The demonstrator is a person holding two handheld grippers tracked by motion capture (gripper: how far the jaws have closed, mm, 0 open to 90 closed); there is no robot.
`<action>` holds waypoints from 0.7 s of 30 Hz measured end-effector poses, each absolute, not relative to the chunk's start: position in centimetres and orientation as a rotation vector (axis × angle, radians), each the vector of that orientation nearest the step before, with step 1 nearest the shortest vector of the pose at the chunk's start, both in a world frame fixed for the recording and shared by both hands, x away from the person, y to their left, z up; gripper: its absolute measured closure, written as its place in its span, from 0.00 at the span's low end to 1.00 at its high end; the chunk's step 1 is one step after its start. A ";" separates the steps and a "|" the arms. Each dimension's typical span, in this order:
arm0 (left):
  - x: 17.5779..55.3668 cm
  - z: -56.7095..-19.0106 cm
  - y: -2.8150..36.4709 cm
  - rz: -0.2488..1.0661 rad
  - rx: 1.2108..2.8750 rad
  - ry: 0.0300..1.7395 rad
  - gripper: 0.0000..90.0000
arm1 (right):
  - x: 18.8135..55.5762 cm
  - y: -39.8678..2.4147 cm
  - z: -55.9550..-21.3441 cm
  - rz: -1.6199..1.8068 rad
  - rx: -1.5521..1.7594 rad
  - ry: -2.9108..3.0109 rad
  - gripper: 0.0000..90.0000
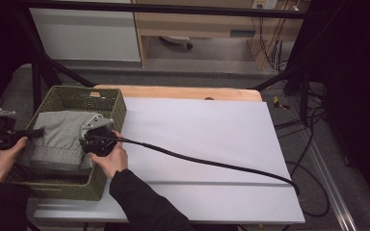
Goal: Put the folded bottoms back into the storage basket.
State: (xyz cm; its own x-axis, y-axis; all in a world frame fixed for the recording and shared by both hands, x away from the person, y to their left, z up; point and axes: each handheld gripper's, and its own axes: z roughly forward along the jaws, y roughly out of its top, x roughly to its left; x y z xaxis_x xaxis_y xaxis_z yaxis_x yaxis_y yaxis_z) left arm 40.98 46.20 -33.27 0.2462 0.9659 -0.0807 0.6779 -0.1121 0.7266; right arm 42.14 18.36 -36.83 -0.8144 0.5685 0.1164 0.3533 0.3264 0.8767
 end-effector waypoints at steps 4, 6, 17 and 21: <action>41.1 -33.5 45.8 0.550 1.825 1.498 0.54 | 41.9 18.0 -36.7 1.424 0.783 2.365 0.29; 41.0 -33.3 45.5 0.551 1.834 1.483 0.46 | 41.7 17.8 -36.4 1.413 0.777 2.361 0.23; 39.9 -32.5 43.9 0.554 1.812 1.404 0.19 | 41.1 14.9 -34.3 1.435 0.767 2.361 0.07; 39.5 -32.4 43.2 0.538 1.825 1.382 0.11 | 41.2 13.3 -34.0 1.425 0.802 2.344 0.05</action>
State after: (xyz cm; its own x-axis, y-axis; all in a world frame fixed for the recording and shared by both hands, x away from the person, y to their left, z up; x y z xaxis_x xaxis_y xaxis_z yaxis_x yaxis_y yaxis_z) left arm 39.54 43.20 -32.45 0.3225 0.9396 -0.1146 0.6143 -0.1157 0.7805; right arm 41.24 13.29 -34.02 -0.8057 0.5906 0.0453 0.3120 0.3582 0.8800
